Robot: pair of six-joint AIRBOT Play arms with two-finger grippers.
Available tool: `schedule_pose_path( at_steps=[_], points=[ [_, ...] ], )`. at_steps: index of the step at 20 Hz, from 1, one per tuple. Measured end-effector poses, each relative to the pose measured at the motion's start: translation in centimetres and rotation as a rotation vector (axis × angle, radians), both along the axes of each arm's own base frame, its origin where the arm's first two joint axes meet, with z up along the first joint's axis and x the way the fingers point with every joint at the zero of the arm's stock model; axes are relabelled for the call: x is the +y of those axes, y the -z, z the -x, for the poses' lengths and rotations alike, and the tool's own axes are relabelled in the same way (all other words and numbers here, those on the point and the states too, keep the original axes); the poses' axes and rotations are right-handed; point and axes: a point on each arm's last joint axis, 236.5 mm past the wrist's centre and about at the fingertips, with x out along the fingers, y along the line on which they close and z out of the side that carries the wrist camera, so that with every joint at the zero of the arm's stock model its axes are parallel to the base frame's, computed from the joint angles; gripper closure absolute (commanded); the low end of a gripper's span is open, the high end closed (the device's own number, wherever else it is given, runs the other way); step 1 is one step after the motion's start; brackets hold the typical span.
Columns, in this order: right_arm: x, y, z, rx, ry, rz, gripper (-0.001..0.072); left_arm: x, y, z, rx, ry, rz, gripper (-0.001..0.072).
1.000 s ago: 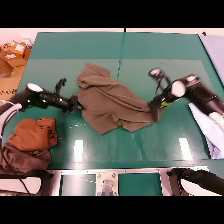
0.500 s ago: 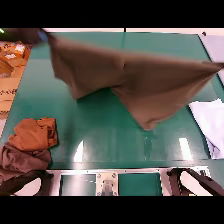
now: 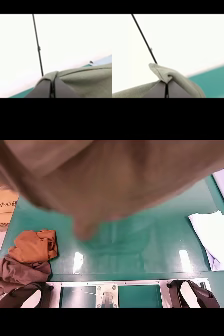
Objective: Fold the shirts.
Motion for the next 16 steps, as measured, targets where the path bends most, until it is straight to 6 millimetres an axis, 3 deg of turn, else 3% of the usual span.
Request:
schedule_pose_path(
  at_steps=[2,4,6,8,11,14,16],
  points=[
    [-0.1,-0.6,0.1,-0.034,0.002,-0.005,0.0693,0.5,0.0,-0.5,-0.007,-0.023,0.009,0.0681],
    [-0.7,0.8,-1.4,-0.008,-0.003,-0.036,0.0693,0.9,1.4,-2.4,0.032,-0.04,0.017,0.0681],
    [-1.7,4.0,-4.3,0.059,-0.019,-0.095,0.0693,1.2,3.8,-5.1,0.099,-0.05,0.024,0.0681],
    [-2.4,8.8,-8.3,0.158,-0.057,-0.163,0.0693,1.4,7.6,-9.1,0.202,-0.059,0.03,0.0681],
    [-2.9,17.5,-14.8,0.315,-0.103,-0.24,0.0693,1.8,15.3,-16.2,0.391,-0.075,0.042,0.068],
    [-3.1,26.7,-20.8,0.463,-0.115,-0.313,0.0693,2.1,25.2,-23.3,0.604,-0.09,0.052,0.068],
    [-3.2,32.7,-23.9,0.551,-0.111,-0.349,0.0693,2.0,31.9,-27.0,0.735,-0.091,0.068,0.068]
  ],
)
